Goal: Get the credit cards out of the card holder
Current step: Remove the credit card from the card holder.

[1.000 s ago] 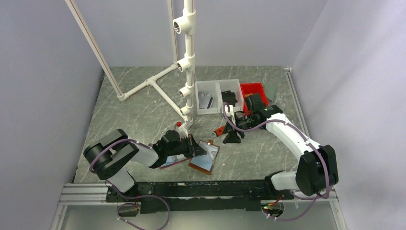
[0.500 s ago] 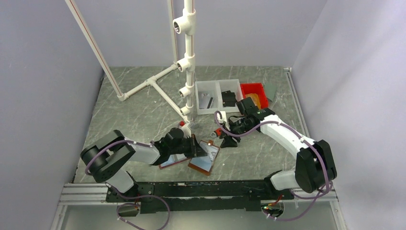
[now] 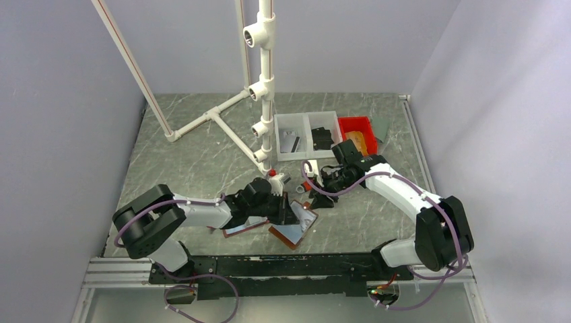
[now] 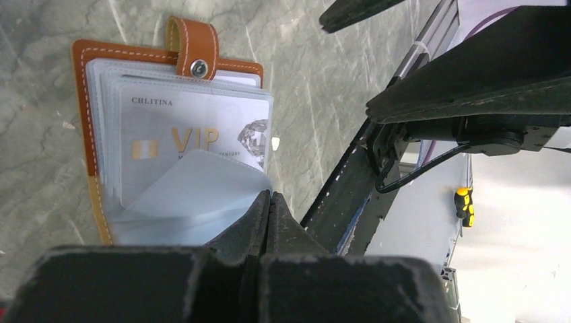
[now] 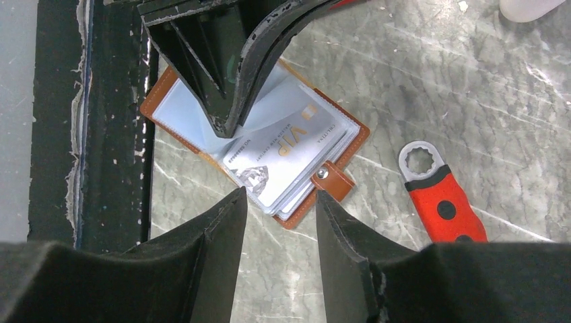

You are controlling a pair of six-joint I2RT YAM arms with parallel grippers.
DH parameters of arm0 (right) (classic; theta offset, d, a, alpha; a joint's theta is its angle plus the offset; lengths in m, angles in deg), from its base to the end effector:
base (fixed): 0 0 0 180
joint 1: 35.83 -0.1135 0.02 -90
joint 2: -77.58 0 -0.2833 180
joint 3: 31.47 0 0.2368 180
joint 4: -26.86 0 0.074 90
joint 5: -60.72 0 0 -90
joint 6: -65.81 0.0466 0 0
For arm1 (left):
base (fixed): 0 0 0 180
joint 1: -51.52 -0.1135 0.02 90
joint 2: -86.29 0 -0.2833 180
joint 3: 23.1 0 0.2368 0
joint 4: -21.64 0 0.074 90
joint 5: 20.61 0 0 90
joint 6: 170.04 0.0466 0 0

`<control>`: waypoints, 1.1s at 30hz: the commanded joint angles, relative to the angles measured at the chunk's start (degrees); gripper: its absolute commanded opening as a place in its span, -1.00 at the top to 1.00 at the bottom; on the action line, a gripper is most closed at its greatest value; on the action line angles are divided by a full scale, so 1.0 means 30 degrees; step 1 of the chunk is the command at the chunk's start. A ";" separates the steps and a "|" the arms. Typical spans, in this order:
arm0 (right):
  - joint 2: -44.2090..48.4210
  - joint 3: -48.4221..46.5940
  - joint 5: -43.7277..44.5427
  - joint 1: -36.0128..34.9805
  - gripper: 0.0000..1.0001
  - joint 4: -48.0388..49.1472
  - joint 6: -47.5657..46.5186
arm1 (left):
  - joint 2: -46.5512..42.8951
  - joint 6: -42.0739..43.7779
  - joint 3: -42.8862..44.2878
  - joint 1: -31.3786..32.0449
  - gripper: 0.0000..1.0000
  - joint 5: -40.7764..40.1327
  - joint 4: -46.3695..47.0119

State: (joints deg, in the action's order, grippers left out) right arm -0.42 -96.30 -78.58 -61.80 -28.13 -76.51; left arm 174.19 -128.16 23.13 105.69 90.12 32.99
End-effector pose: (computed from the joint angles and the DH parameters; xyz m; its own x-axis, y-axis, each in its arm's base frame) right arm 0.1918 0.1327 0.2398 -0.0834 -0.6147 -0.7843 -0.9900 -0.0388 0.1357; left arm 0.1552 -0.2432 0.1798 -0.8950 0.0501 -0.4432 0.4056 0.5048 -0.7620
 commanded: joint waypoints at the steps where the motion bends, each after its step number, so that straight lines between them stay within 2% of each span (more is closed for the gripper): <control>1: 0.0648 0.0068 -0.0179 -0.0042 0.11 0.0555 -0.0585 | -0.0478 0.0869 0.0330 0.0136 1.00 0.0302 -0.0726; 12: 0.0595 0.0762 -0.0710 -0.0710 0.12 0.0304 -0.2131 | -0.2172 -0.0679 -0.1552 0.0176 1.00 -0.1167 -0.1916; 22: -0.0222 0.1301 0.0935 -0.2464 0.14 0.1375 -0.2077 | -0.4198 -0.2775 -0.2775 0.0121 0.99 -0.3968 -0.4871; 33: -0.0924 0.1503 0.2544 -0.3816 0.16 0.2025 -0.2030 | -0.6030 -0.3647 -0.2599 0.0005 0.58 -0.6233 -0.8592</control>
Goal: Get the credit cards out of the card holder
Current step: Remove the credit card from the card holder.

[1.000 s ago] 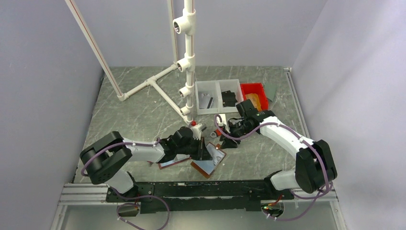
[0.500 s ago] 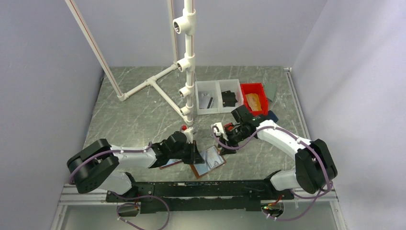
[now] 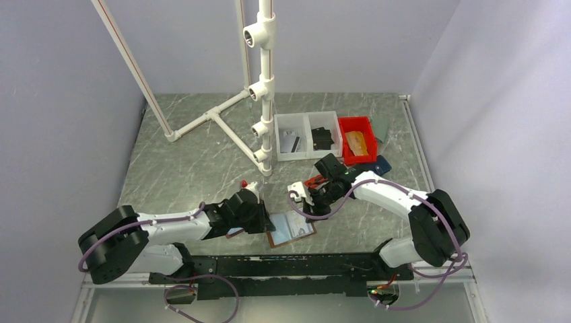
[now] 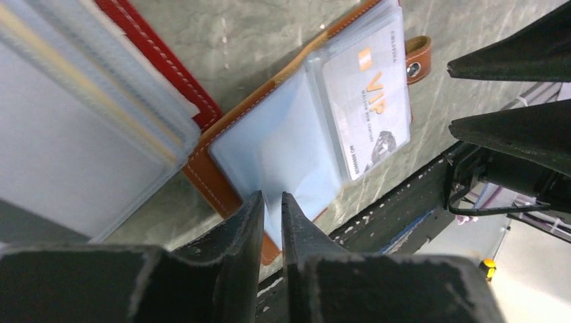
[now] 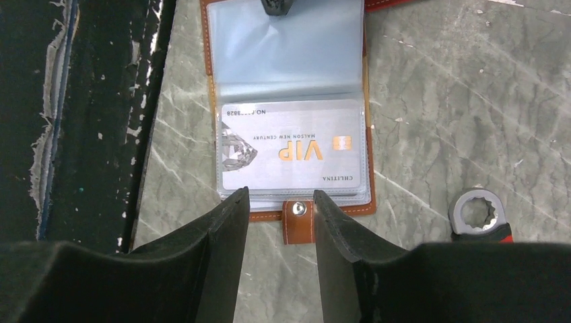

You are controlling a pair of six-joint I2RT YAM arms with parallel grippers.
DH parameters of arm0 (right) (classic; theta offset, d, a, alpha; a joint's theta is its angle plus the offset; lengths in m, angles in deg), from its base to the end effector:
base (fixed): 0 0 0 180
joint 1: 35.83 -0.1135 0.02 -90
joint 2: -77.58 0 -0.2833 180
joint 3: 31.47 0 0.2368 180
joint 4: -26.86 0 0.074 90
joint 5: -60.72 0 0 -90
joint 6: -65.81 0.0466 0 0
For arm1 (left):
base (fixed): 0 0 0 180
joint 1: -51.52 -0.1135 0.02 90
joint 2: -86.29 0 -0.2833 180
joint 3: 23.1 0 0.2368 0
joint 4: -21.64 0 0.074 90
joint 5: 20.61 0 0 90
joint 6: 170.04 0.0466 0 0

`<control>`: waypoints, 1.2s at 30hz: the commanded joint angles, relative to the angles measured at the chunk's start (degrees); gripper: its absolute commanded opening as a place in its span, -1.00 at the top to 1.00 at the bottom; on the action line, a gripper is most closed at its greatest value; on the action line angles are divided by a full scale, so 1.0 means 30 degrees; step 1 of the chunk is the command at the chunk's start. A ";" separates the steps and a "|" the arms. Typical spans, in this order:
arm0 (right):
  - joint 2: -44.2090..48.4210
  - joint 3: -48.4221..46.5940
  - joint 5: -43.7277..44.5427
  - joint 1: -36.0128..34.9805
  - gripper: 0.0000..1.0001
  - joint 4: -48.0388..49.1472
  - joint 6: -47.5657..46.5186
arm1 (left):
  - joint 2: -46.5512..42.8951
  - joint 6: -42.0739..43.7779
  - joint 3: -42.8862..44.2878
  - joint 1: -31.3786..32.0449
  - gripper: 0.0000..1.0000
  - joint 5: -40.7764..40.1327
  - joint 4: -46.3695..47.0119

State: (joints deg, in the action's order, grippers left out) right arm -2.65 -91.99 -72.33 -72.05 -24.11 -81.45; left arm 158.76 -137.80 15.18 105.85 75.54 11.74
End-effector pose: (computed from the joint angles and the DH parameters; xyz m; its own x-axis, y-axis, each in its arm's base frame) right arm 0.1672 0.1619 0.2109 0.1047 -0.6852 -0.7208 -0.9724 -0.2224 0.0701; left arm 0.1225 -0.1792 0.1669 -0.9376 -0.1360 -0.3201 0.1117 0.7540 -0.6473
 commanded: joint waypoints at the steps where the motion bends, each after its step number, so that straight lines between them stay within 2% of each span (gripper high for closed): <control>1: -0.0237 0.0075 0.0535 -0.0462 0.16 0.0699 -0.0370 | -0.1036 -0.0435 0.0046 -0.0060 0.55 -0.1464 -0.1556; 9: -0.0387 0.0014 0.0819 -0.0726 0.18 0.0788 -0.0281 | -0.3335 0.0444 0.0229 -0.0070 0.40 -0.1779 -0.2870; 12: -0.0401 0.0024 0.0894 -0.0756 0.19 0.0818 -0.0267 | -0.4776 0.0751 0.0086 -0.0085 0.24 -0.1994 -0.3216; 14: -0.0401 -0.0006 0.0902 -0.0749 0.20 0.0791 -0.0280 | -0.5852 0.0704 -0.0267 -0.0088 0.06 -0.2007 -0.3085; 18: -0.0339 0.0014 0.0952 -0.0752 0.23 0.0795 -0.0333 | -0.8033 0.0188 -0.1812 -0.0198 -0.24 -0.2225 -0.0789; 21: -0.0266 0.0033 0.1008 -0.0785 0.26 0.0815 -0.0394 | -0.9145 -0.0457 -0.3155 -0.0330 -0.35 -0.1666 0.1947; 25: -0.0226 -0.0017 0.1047 -0.0782 0.38 0.0721 -0.0547 | -0.9181 -0.1032 -0.4316 -0.0474 -0.34 -0.1028 0.5077; 29: -0.0297 -0.0069 0.1113 -0.0833 0.55 0.0570 -0.0716 | -0.7861 -0.1294 -0.4524 -0.0506 -0.29 -0.0536 0.7606; 33: -0.0455 -0.0070 0.1341 -0.1025 0.69 0.0562 -0.0835 | -0.5879 -0.1441 -0.4369 -0.0559 -0.12 0.0081 0.9965; 36: -0.0662 -0.0085 0.1692 -0.1252 0.76 0.0583 -0.0866 | -0.4212 -0.1646 -0.4162 -0.0558 0.10 0.0410 1.1371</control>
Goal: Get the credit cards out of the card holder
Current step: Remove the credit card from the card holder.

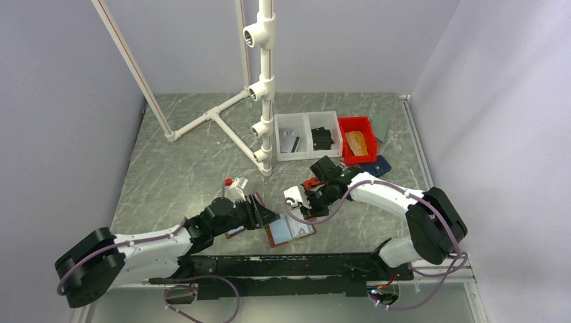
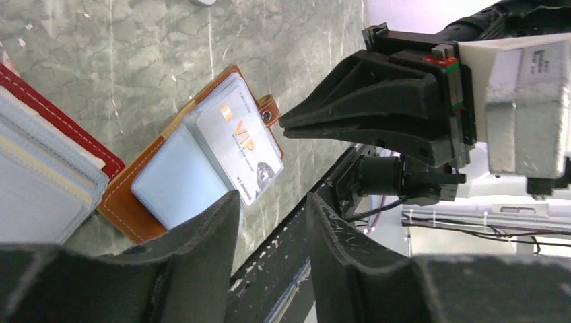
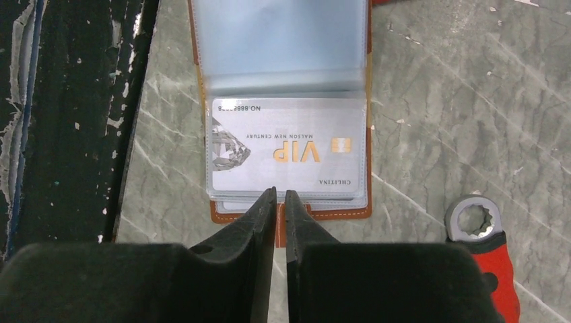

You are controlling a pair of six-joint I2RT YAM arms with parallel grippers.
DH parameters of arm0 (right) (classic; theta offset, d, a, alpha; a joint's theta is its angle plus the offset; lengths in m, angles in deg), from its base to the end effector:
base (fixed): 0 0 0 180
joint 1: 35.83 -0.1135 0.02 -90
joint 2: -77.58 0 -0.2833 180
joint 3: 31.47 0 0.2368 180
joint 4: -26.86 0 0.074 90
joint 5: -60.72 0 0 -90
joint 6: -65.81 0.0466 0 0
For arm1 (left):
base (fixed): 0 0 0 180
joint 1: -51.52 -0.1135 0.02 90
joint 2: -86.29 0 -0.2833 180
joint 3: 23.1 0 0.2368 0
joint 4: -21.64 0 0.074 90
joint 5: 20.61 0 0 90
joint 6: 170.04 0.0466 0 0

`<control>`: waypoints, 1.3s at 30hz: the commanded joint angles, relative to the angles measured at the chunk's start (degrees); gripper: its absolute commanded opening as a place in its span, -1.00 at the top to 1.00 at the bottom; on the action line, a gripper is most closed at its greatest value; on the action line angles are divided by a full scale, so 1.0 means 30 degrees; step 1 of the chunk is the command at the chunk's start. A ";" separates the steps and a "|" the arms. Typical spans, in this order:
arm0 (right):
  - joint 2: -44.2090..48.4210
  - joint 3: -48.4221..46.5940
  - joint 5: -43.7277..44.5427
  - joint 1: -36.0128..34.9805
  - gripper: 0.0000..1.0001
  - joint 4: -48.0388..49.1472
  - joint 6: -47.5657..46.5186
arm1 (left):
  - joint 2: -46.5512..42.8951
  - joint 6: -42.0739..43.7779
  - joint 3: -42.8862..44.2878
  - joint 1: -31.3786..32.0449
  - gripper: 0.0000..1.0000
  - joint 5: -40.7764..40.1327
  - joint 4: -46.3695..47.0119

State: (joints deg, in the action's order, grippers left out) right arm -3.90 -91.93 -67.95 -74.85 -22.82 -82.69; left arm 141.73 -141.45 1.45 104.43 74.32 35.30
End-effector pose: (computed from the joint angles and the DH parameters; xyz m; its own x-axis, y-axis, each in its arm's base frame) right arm 0.1647 0.1709 0.2046 0.1728 -0.7168 -0.6755 -0.9659 -0.2576 0.0263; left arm 0.1039 -0.1440 0.1896 -0.8268 -0.3570 -0.4347 0.2471 0.4637 -0.8508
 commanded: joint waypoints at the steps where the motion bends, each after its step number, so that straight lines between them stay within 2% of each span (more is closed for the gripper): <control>1: -0.0317 -0.0119 0.0327 -0.0384 0.78 0.0154 -0.0451 | 0.1983 -0.0509 0.0469 -0.0064 0.19 0.0917 0.3912; 2: -0.0348 -0.0135 0.0390 -0.0432 0.80 0.0154 -0.0451 | 0.2528 -0.0621 0.0502 -0.0109 0.27 0.0995 0.4294; 6: -0.0431 -0.0122 0.0539 -0.0584 0.87 0.0183 -0.0506 | 0.4288 -0.1174 0.0635 -0.0088 0.34 0.1103 0.5248; 20: -0.0966 -0.0121 0.1457 -0.1082 0.92 0.0271 -0.0480 | 0.9231 -0.2382 0.1540 -0.0088 0.31 0.2448 0.7823; 23: -0.1040 -0.0121 0.1491 -0.1112 0.93 0.0282 -0.0451 | 0.9835 -0.2693 0.2050 -0.0121 0.27 0.2578 0.6676; 31: -0.1319 -0.0166 0.1788 -0.1272 0.94 0.0330 -0.0393 | 0.9179 -0.2306 0.3923 -0.0116 0.20 0.2297 0.0620; 39: -0.1526 -0.0195 0.2014 -0.1411 0.94 0.0415 -0.0253 | 1.0309 -0.2278 0.4270 -0.0135 0.20 0.3349 0.1354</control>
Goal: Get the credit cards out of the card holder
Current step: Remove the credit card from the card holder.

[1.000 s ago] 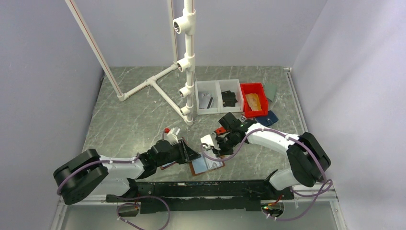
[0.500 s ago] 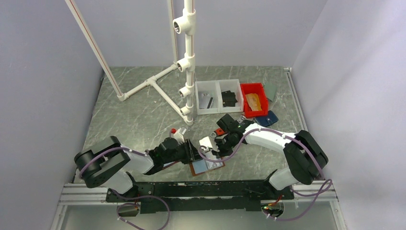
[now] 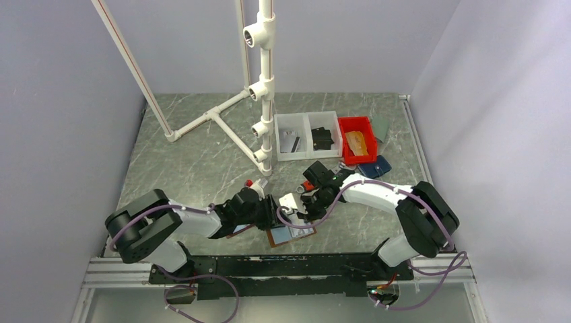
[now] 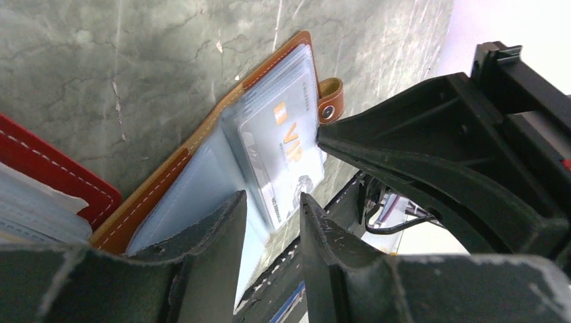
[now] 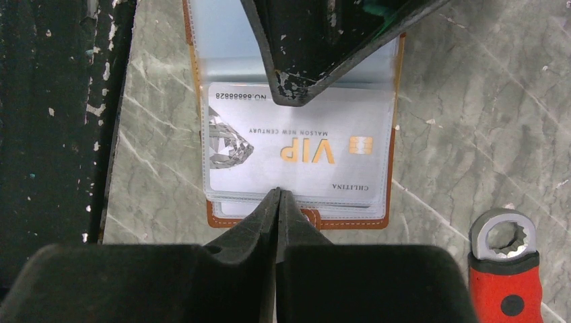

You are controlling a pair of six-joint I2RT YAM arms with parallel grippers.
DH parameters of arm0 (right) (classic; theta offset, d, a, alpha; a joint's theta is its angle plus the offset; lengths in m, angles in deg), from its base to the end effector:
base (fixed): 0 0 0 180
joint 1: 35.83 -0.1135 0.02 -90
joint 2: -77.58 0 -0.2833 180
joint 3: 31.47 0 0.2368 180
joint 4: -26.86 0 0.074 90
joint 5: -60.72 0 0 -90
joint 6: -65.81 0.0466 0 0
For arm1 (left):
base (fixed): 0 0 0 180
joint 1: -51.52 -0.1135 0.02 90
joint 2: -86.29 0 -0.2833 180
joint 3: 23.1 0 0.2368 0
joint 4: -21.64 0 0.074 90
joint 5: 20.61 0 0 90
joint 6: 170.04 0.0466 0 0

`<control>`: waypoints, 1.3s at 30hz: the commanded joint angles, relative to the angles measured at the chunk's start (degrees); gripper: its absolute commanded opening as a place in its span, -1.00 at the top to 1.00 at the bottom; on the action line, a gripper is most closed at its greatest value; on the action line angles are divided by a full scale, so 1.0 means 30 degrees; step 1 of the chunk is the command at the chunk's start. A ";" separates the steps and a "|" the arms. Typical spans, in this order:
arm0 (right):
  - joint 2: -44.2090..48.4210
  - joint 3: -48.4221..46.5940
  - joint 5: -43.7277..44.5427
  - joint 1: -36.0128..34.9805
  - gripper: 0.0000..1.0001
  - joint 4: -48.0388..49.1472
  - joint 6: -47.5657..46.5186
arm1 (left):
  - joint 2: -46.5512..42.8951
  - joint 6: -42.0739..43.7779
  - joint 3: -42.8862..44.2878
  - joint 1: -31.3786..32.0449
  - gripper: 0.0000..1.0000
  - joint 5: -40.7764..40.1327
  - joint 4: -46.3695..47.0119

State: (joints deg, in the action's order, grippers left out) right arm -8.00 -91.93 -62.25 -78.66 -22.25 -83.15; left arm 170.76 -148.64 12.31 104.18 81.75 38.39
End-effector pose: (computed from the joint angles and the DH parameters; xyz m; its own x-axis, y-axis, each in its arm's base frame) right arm 0.1612 0.1840 0.1866 0.2177 -0.7784 -0.5889 -0.9547 -0.2951 0.0372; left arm 0.1430 -0.2039 0.1527 -0.9435 -0.2627 -0.2019 0.0216 0.5594 -0.8286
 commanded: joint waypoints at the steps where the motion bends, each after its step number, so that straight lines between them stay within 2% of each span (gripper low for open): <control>1: -0.0177 -0.0189 0.0120 -0.0157 0.94 0.0228 -0.0094 | 0.0884 0.0082 0.0689 -0.0049 0.20 0.1097 0.0560; 10: -0.0476 -0.0321 -0.0178 -0.0475 0.95 0.0257 0.0328 | 0.1661 -0.0139 0.1140 -0.0090 0.18 0.1040 -0.0137; 16: -0.1231 -0.0941 -0.0489 -0.1840 0.96 0.0200 0.1396 | 0.2034 -0.0560 0.1059 -0.0398 0.20 0.0935 0.0246; 18: -0.1513 -0.1169 -0.0257 -0.2230 0.97 0.0221 0.1649 | 0.1956 -0.0533 0.1058 -0.0518 0.32 0.0772 0.0184; 24: -0.1904 -0.1394 0.0804 -0.2335 0.96 0.0228 0.1943 | 0.0979 0.0237 0.1218 -0.0684 0.99 0.0017 -0.1551; 39: -0.3090 -0.1917 0.2666 -0.1823 0.86 0.0210 0.2874 | -0.0420 0.3296 0.0599 -0.1094 1.00 0.0703 -0.2094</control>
State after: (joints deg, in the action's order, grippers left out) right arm -13.47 -97.28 -58.01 -84.12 -23.78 -75.44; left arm 171.70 -143.02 14.41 101.74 83.61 32.31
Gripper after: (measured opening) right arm 0.064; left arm 0.018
